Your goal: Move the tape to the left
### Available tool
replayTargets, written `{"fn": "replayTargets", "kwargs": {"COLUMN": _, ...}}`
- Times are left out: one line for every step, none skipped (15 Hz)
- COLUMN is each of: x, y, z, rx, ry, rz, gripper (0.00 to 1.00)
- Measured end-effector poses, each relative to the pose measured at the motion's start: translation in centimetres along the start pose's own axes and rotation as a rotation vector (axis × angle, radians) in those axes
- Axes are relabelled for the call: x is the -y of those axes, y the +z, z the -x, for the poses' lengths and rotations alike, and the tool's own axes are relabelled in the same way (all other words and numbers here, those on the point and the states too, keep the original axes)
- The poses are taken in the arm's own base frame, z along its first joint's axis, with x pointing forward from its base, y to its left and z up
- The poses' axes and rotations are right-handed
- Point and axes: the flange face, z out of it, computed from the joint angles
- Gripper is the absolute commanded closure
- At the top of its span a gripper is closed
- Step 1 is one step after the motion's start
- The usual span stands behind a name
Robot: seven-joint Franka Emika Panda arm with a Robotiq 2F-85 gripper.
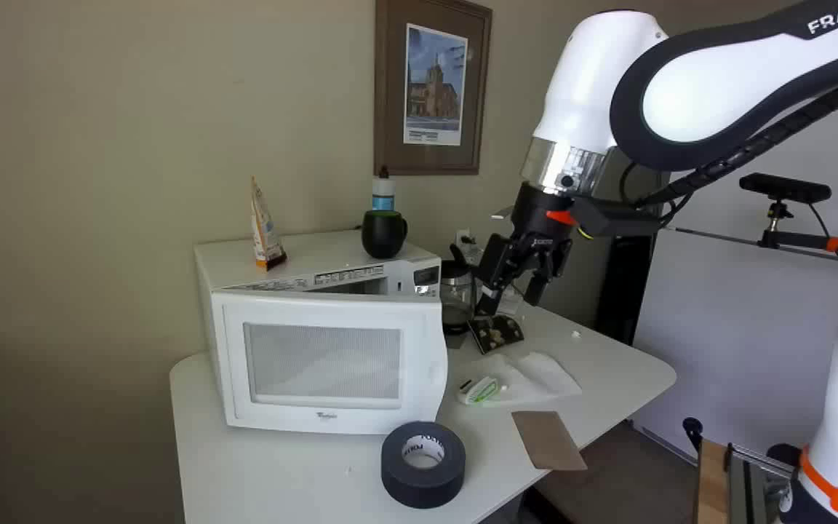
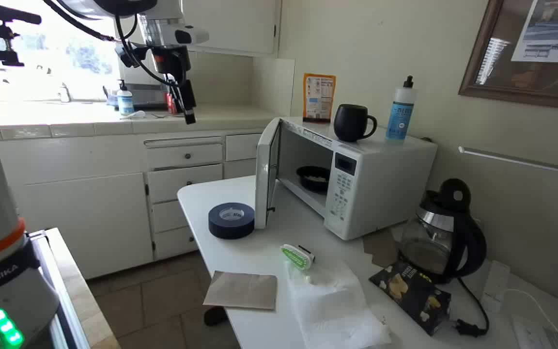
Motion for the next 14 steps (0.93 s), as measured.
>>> {"fn": "replayTargets", "kwargs": {"x": 0.0, "y": 0.0, "z": 0.0, "rx": 0.0, "ry": 0.0, "rz": 0.0, "gripper": 0.0}}
{"fn": "replayTargets", "kwargs": {"x": 0.0, "y": 0.0, "z": 0.0, "rx": 0.0, "ry": 0.0, "rz": 0.0, "gripper": 0.0}}
{"fn": "replayTargets", "kwargs": {"x": 0.0, "y": 0.0, "z": 0.0, "rx": 0.0, "ry": 0.0, "rz": 0.0, "gripper": 0.0}}
{"fn": "replayTargets", "kwargs": {"x": 0.0, "y": 0.0, "z": 0.0, "rx": 0.0, "ry": 0.0, "rz": 0.0, "gripper": 0.0}}
{"fn": "replayTargets", "kwargs": {"x": 0.0, "y": 0.0, "z": 0.0, "rx": 0.0, "ry": 0.0, "rz": 0.0, "gripper": 0.0}}
{"fn": "replayTargets", "kwargs": {"x": 0.0, "y": 0.0, "z": 0.0, "rx": 0.0, "ry": 0.0, "rz": 0.0, "gripper": 0.0}}
{"fn": "replayTargets", "kwargs": {"x": 0.0, "y": 0.0, "z": 0.0, "rx": 0.0, "ry": 0.0, "rz": 0.0, "gripper": 0.0}}
{"fn": "replayTargets", "kwargs": {"x": 0.0, "y": 0.0, "z": 0.0, "rx": 0.0, "ry": 0.0, "rz": 0.0, "gripper": 0.0}}
{"fn": "replayTargets", "kwargs": {"x": 0.0, "y": 0.0, "z": 0.0, "rx": 0.0, "ry": 0.0, "rz": 0.0, "gripper": 0.0}}
{"fn": "replayTargets", "kwargs": {"x": 0.0, "y": 0.0, "z": 0.0, "rx": 0.0, "ry": 0.0, "rz": 0.0, "gripper": 0.0}}
{"fn": "replayTargets", "kwargs": {"x": 0.0, "y": 0.0, "z": -0.1, "rx": -0.001, "ry": 0.006, "rz": 0.005, "gripper": 0.0}}
{"fn": "replayTargets", "kwargs": {"x": -0.1, "y": 0.4, "z": -0.1, "rx": 0.004, "ry": 0.024, "rz": 0.015, "gripper": 0.0}}
{"fn": "replayTargets", "kwargs": {"x": 0.0, "y": 1.0, "z": -0.1, "rx": 0.017, "ry": 0.044, "rz": 0.027, "gripper": 0.0}}
{"fn": "replayTargets", "kwargs": {"x": 0.2, "y": 2.0, "z": 0.1, "rx": 0.033, "ry": 0.066, "rz": 0.043, "gripper": 0.0}}
